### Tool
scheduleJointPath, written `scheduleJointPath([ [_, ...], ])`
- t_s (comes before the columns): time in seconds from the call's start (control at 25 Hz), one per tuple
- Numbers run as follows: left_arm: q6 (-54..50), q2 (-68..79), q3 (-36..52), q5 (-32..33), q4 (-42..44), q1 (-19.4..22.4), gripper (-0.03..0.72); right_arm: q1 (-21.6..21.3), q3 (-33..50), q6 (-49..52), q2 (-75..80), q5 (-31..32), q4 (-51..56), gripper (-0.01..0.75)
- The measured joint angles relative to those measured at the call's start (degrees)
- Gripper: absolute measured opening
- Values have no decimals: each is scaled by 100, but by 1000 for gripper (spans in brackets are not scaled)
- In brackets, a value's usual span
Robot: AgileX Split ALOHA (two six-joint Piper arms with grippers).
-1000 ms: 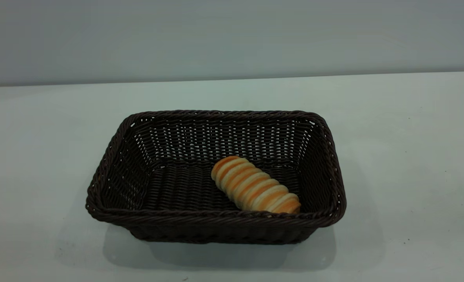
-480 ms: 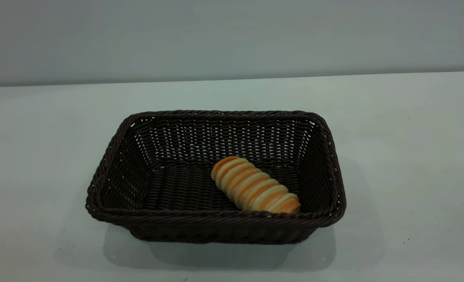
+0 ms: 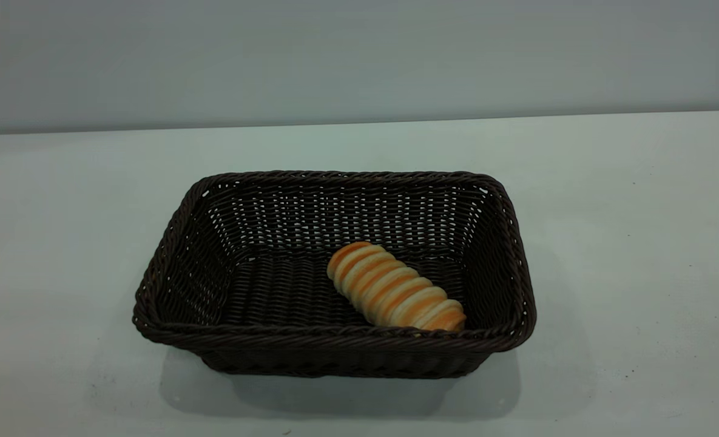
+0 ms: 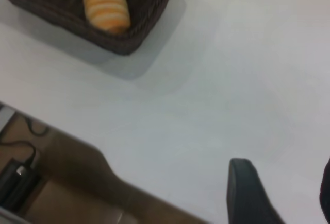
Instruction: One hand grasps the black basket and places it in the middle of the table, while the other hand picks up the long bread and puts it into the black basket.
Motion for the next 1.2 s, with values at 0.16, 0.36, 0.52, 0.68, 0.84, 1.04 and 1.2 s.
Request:
scheduleJointPath([
  [0.16, 0, -311, 89, -41, 0, 0, 544, 0, 157, 61, -191, -96, 0, 326],
  [0.36, 0, -826, 89, -41, 0, 0, 544, 0, 221, 68, -226, -163, -11, 326],
  [0.52, 0, -1172, 89, -35, 0, 0, 544, 0, 241, 72, -226, -175, -11, 326],
  [0.68, 0, -1358, 89, -23, 0, 0, 544, 0, 241, 72, -226, -188, 57, 326],
  [0.84, 0, -1378, 89, -23, 0, 0, 544, 0, 241, 72, -226, -188, 112, 326],
  [1.04, 0, -1378, 89, -23, 0, 0, 544, 0, 241, 78, -226, -188, 118, 326],
  [1.2, 0, -1378, 89, -23, 0, 0, 544, 0, 241, 78, -226, -188, 118, 326],
])
